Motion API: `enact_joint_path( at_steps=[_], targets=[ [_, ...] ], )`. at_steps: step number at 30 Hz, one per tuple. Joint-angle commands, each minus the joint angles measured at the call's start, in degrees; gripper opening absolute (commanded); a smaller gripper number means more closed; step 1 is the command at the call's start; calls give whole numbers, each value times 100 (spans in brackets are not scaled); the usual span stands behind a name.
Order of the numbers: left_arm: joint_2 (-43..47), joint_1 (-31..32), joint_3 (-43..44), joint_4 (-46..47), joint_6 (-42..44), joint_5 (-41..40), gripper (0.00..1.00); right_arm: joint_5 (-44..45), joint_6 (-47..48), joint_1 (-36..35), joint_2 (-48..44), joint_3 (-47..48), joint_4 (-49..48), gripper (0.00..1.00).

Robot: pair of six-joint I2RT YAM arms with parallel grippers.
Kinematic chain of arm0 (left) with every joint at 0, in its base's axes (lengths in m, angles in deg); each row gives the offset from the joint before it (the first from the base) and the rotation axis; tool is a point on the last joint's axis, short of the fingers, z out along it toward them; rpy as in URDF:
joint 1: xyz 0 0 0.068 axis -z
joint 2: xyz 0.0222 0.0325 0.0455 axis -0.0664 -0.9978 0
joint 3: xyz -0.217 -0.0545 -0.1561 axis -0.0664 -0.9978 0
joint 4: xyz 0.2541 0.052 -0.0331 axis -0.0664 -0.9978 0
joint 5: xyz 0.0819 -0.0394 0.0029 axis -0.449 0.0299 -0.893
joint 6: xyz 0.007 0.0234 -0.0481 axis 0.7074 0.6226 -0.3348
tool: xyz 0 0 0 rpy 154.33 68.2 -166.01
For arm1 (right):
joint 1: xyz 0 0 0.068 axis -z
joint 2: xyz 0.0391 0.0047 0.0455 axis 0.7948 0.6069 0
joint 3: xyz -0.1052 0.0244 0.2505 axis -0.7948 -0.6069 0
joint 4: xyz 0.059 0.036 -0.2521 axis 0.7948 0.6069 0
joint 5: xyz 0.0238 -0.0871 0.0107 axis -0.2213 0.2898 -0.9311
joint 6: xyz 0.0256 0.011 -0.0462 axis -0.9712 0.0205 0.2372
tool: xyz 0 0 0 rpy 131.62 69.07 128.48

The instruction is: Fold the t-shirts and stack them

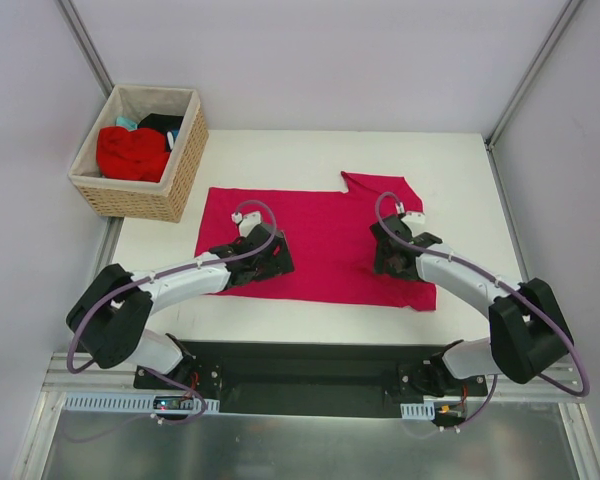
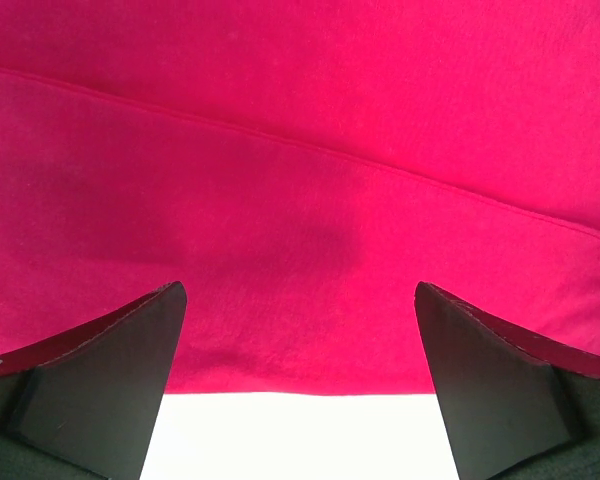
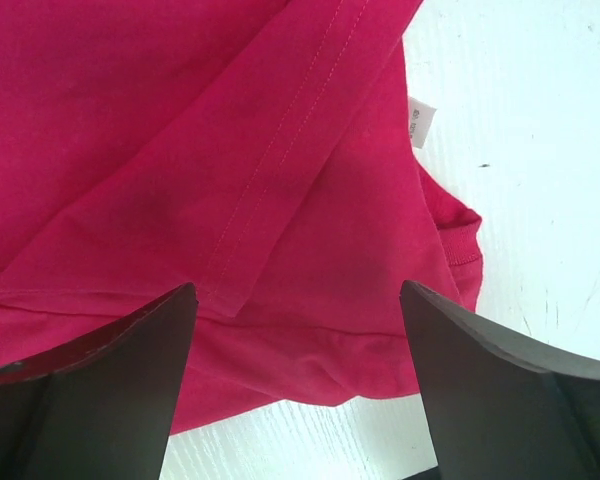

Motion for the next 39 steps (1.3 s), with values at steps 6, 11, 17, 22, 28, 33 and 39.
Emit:
enact_joint_path(
  at_steps=[6, 11, 17, 22, 28, 33, 39],
  targets=[
    [-242, -7, 182, 100, -37, -183, 99, 102, -61, -57, -541, -229, 430, 87],
    [-312, 2, 226, 100, -10, -192, 99, 67, -96, -57, -708, -387, 527, 87],
    [-304, -16, 209, 109, -45, -227, 99, 58, -210, -84, -673, -633, 501, 87],
    [-269, -25, 138, 161, -81, -262, 99, 111, -228, -101, -559, -590, 457, 87],
    [-250, -121, -90, 591, -63, -218, 99, 41, -202, -101, -559, -493, 475, 87],
    [-374, -279, -327, 829, -186, 80, 99, 129, -201, -102, -655, -440, 615, 87],
    [-400, -280, -512, 979, -291, 212, 99, 401, -219, -102, -638, -291, 861, 88]
  ],
)
